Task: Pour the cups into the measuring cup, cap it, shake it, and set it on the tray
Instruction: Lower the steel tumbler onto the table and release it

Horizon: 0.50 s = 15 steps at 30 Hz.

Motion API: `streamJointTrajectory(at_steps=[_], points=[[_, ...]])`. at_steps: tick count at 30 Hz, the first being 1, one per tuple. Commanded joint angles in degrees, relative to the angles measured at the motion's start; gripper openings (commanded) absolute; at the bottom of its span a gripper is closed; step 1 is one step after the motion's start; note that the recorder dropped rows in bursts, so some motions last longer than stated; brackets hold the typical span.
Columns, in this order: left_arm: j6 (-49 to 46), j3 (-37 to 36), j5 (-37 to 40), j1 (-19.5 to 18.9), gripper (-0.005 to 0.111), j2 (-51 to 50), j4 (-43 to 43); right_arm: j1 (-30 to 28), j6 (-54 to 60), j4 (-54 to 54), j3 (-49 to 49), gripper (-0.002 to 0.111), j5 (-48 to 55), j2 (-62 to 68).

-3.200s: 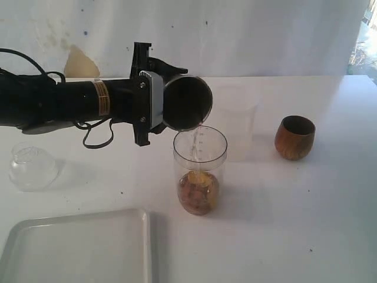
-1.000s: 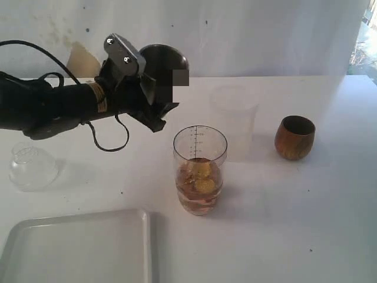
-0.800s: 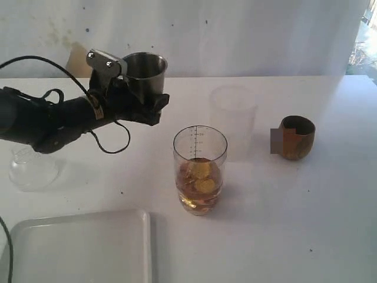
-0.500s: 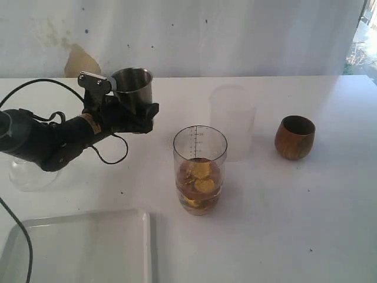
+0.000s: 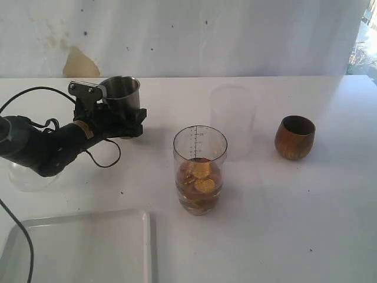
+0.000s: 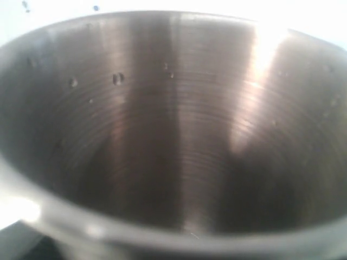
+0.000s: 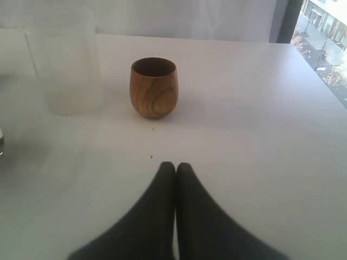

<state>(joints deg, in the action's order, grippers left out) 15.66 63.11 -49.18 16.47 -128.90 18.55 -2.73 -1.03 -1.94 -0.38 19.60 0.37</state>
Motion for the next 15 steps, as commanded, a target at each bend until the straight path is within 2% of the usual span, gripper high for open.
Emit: streamJointTrajectory(at_steps=[1,3,5,8,9,11,15], points=[[0.90,0.27,-0.01,-0.18,0.002,0.24,-0.81,0.29,-0.31,0.01,0.38,0.000,-0.06,-0.37],[0.90,0.27,0.26,-0.18,0.013,0.24,-0.81,0.29,-0.31,0.01,0.38,0.000,-0.06,-0.37],[0.90,0.27,-0.09,-0.18,0.029,0.24,-0.70,0.29,-0.31,0.01,0.38,0.000,-0.06,-0.37],[0.90,0.27,-0.22,-0.18,0.059,0.24,-0.70,0.29,-0.31,0.01,0.38,0.000,-0.06,-0.37],[0.90,0.27,-0.22,-0.18,0.079,0.24,-0.70,0.29,-0.31,0.01,0.38,0.000,-0.06,-0.37],[0.90,0.27,-0.22,-0.18,0.094,0.24,-0.70,0.29,-0.31,0.01,0.38,0.000,-0.06,-0.37],[0.81,0.27,-0.22,-0.18,0.098,0.24,-0.81,0.29,-0.31,0.01,0.38,0.000,-0.06,-0.37]])
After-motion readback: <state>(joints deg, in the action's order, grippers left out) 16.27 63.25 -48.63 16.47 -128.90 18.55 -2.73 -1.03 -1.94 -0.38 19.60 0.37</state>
